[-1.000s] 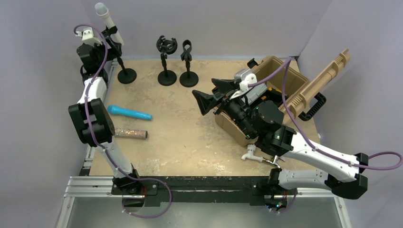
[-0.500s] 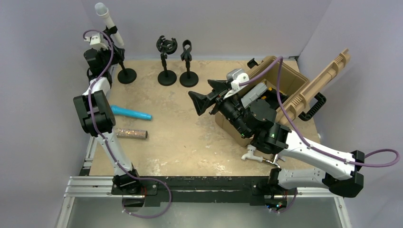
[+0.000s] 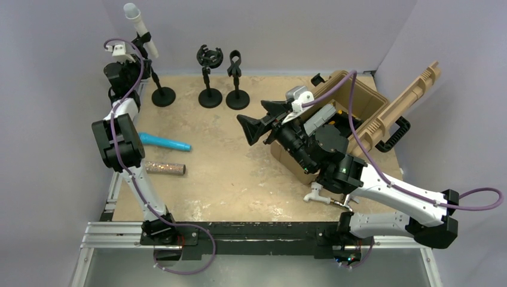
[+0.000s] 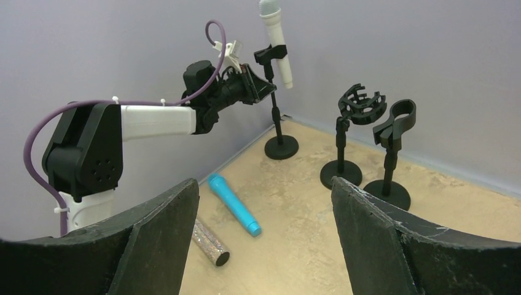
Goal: Remove the microphone from the stand
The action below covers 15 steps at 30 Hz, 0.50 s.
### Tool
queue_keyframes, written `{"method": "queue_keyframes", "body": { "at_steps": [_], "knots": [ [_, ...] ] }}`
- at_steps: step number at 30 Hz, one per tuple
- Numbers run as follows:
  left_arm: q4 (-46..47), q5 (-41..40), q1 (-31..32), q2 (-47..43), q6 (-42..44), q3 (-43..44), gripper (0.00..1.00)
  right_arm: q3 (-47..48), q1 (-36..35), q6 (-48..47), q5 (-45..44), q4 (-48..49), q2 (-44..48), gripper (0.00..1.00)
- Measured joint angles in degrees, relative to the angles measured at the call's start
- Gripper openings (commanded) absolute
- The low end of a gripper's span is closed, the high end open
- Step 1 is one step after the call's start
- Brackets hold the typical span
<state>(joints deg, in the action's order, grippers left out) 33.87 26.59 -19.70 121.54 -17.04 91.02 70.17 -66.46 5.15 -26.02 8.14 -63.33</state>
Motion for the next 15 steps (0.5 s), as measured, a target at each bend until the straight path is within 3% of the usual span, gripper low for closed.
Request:
{"method": "queue_keyframes", "body": {
  "at_steps": [1,11,12,13,15],
  "knots": [
    [-0.1,0.3,-0.1,0.0,0.1,-0.1,0.0,0.0,0.0,0.0,0.0,0.0,0.0,0.77],
    [3.2,0.7,0.1,-2.3,-0.4,-5.0,0.0,0.0,0.0,0.7,0.0,0.0,0.5,0.77],
    [3.3,0.2,0.3,-3.5,-0.4,-6.6,0.04,0.0,0.0,0.8,0.1,0.0,0.5,0.77],
    [3.3,-0.1,0.6,-4.5,-0.3,-7.8,0.18,0.0,0.0,0.9,0.1,0.0,0.5,0.77],
    [3.4,-0.6,1.1,-5.4,-0.4,-9.2,0.36,0.0,0.0,0.9,0.1,0.0,0.5,0.77]
  ]
}}
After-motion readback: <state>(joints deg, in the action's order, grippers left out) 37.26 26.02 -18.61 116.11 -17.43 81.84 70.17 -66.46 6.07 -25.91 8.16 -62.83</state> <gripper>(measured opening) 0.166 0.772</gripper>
